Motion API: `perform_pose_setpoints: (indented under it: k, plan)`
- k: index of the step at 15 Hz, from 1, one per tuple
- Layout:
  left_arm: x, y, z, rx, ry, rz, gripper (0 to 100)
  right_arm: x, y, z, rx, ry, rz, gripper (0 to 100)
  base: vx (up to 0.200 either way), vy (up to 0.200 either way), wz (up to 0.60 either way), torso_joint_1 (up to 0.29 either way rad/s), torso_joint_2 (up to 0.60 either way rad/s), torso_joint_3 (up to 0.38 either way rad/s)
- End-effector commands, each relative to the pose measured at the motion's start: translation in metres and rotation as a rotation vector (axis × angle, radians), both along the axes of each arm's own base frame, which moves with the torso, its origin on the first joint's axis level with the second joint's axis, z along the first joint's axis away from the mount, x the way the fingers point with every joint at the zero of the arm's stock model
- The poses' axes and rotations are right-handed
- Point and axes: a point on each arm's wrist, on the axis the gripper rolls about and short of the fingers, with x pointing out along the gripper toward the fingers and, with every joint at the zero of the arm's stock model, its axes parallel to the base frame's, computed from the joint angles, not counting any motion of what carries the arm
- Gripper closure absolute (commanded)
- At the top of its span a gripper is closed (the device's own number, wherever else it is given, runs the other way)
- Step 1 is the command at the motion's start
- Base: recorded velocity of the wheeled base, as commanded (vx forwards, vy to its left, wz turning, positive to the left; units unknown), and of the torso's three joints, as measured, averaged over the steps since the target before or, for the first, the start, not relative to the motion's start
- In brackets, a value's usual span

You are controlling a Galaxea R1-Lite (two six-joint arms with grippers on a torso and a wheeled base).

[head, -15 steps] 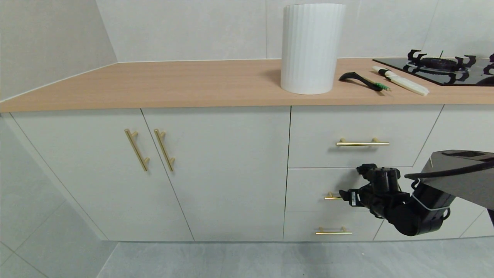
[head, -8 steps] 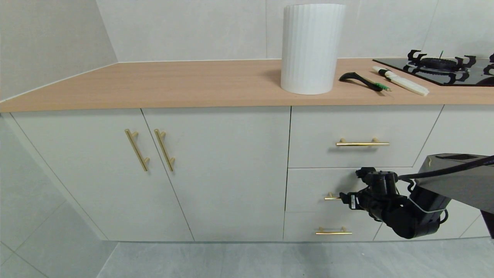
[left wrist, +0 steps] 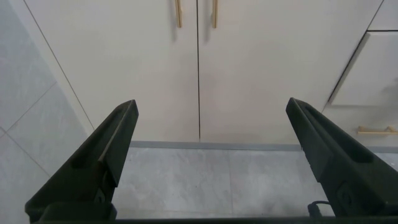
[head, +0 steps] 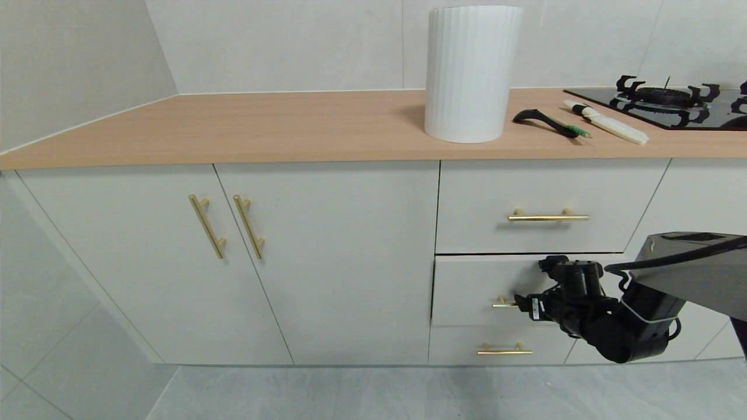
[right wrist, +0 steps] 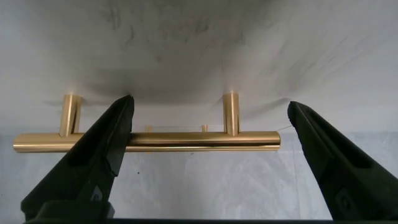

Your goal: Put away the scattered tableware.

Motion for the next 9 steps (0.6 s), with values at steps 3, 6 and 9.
perform_pose_setpoints:
  k: [3, 6, 9]
  plan:
    - [0.000, 0.000, 0.000, 0.000, 0.001, 0.001, 0, -0.028, -0.002, 0.046, -0.028, 0.045, 0.039, 0, 0.000, 0.000, 0.00, 0.000, 0.00, 0.000]
    - [0.000, 0.000, 0.000, 0.000, 0.001, 0.001, 0, -0.064, -0.002, 0.112, 0.011, 0.056, 0.116, 0, 0.000, 0.000, 0.00, 0.000, 0.00, 0.000]
    - [0.000, 0.000, 0.000, 0.000, 0.001, 0.001, 0, -0.097, 0.005, 0.166, 0.039, -0.022, 0.176, 0, 0.000, 0.000, 0.00, 0.000, 0.00, 0.000]
